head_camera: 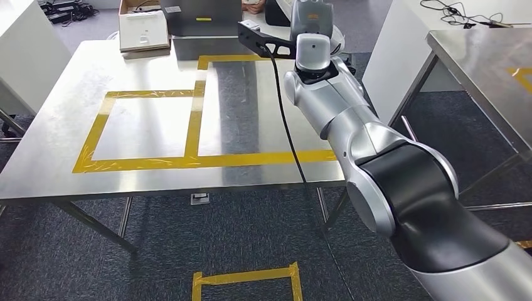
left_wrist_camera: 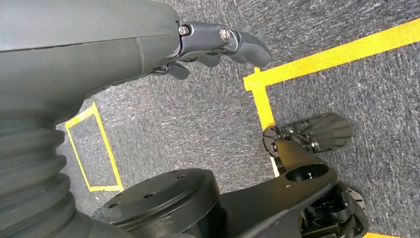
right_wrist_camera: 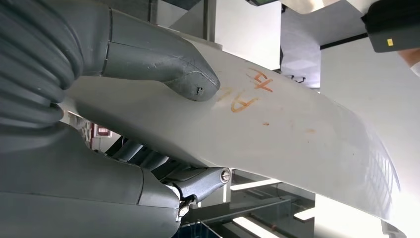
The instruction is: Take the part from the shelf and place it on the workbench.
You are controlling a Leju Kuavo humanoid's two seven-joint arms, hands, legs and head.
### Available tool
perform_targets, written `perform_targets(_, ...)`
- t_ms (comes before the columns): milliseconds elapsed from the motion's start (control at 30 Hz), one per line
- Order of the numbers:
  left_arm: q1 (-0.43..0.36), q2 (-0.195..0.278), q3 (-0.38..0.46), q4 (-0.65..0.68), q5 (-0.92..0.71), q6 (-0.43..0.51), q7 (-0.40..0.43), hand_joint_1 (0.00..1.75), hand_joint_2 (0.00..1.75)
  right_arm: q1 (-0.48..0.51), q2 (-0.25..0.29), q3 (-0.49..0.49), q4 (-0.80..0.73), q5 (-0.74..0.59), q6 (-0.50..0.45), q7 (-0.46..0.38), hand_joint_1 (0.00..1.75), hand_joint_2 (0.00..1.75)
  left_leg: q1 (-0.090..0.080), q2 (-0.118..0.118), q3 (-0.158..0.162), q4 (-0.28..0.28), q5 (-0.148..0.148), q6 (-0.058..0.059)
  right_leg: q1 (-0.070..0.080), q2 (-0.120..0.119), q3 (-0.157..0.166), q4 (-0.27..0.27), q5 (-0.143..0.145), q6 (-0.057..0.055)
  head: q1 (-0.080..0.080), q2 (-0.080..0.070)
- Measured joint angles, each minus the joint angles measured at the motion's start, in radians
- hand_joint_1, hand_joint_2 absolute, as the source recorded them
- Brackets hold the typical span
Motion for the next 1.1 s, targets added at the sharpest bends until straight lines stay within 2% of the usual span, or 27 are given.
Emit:
perform_targets(267, -0.001, 0.000, 0.000, 0.000, -0.007, 0.000, 0.002, 0.00, 1.75, 0.000, 0.001, 0.000, 0.000, 0.000, 0.000, -0.002, 1.75, 1.75, -0.001, 0.001, 0.000, 0.001, 0.002, 0.007, -0.001, 0.000, 0.002, -0.006, 0.006, 0.019, 0.000, 0.000)
perform_targets(533, -0.001, 0.000, 0.000, 0.000, -0.008, 0.000, 0.002, 0.00, 1.75, 0.000, 0.001, 0.000, 0.000, 0.000, 0.000, -0.005, 1.75, 1.75, -0.001, 0.002, 0.001, 0.001, 0.004, 0.007, 0.000, 0.001, 0.002, -0.006, 0.007, 0.022, 0.000, 0.000)
perform_targets(700, -0.002, 0.000, 0.000, 0.000, -0.009, 0.000, 0.001, 0.00, 1.75, 0.000, 0.001, 0.000, 0.000, 0.000, 0.001, -0.008, 1.75, 1.75, -0.007, 0.002, 0.000, 0.005, -0.002, 0.015, -0.007, 0.001, 0.004, -0.010, 0.007, 0.034, -0.001, 0.000)
perform_targets(767, -0.002, 0.000, 0.000, 0.000, -0.010, 0.000, 0.000, 0.00, 1.75, 0.000, 0.001, 0.000, -0.001, 0.000, 0.001, -0.008, 1.75, 1.75, -0.006, 0.003, 0.007, -0.005, -0.001, 0.023, -0.007, 0.001, 0.006, -0.010, 0.003, 0.041, -0.001, 0.000)
perform_targets(833, -0.003, 0.000, 0.000, -0.001, -0.011, 0.000, 0.000, 0.00, 1.75, -0.003, 0.000, 0.000, -0.002, 0.000, 0.001, -0.008, 1.75, 1.75, -0.001, 0.007, 0.021, -0.022, 0.002, 0.033, -0.007, 0.001, -0.014, 0.034, -0.019, 0.044, 0.001, 0.000)
perform_targets(867, -0.004, 0.000, 0.000, -0.001, -0.011, 0.000, 0.000, 0.00, 1.75, -0.004, -0.001, 0.000, -0.002, 0.000, 0.001, -0.008, 1.75, 1.75, 0.001, 0.008, 0.027, -0.026, 0.003, 0.037, -0.007, 0.001, -0.044, 0.089, -0.042, 0.043, 0.002, 0.000)
perform_targets(933, -0.007, -0.001, 0.000, 0.000, -0.012, 0.000, 0.000, 0.00, 1.75, -0.004, -0.003, 0.000, -0.001, 0.000, 0.003, -0.009, 1.75, 1.75, 0.001, 0.009, 0.033, -0.027, -0.003, 0.041, -0.005, 0.002, -0.124, 0.228, -0.089, 0.043, 0.002, 0.000)
perform_targets(967, -0.008, -0.001, 0.000, 0.000, -0.013, 0.000, 0.000, 0.00, 1.75, -0.001, -0.004, 0.000, -0.001, 0.000, 0.003, -0.009, 1.75, 1.75, 0.000, 0.009, 0.036, -0.026, -0.007, 0.040, -0.005, 0.002, -0.156, 0.272, -0.094, 0.044, 0.002, 0.000)
perform_targets(1000, -0.008, -0.001, 0.000, 0.000, -0.014, 0.000, 0.000, 0.00, 1.75, 0.001, -0.005, 0.000, -0.001, 0.000, 0.004, -0.009, 1.75, 1.75, 0.000, 0.008, 0.040, -0.024, -0.012, 0.039, -0.006, 0.002, -0.170, 0.281, -0.078, 0.044, 0.003, 0.000)
perform_targets(1033, -0.007, -0.002, 0.000, 0.000, -0.015, 0.000, 0.000, 0.00, 1.75, 0.002, -0.005, 0.000, 0.000, 0.000, 0.004, -0.008, 1.75, 1.75, 0.001, 0.006, 0.045, -0.021, -0.019, 0.036, -0.007, 0.002, -0.165, 0.248, -0.044, 0.043, 0.003, 0.000)
perform_targets(1067, -0.007, -0.002, 0.000, 0.000, -0.015, 0.000, 0.000, 0.00, 1.75, 0.002, -0.006, 0.000, 0.000, 0.000, 0.005, -0.008, 1.75, 1.75, 0.001, 0.005, 0.051, -0.016, -0.027, 0.031, -0.008, 0.001, -0.141, 0.180, 0.002, 0.041, 0.003, 0.000)
perform_targets(1100, -0.007, -0.002, 0.000, 0.000, -0.015, 0.000, 0.000, 0.00, 1.75, 0.001, -0.006, 0.000, 0.000, 0.000, 0.004, -0.009, 1.75, 1.75, 0.000, 0.005, 0.056, -0.011, -0.036, 0.025, -0.007, 0.000, -0.113, 0.114, 0.034, 0.039, 0.003, 0.000)
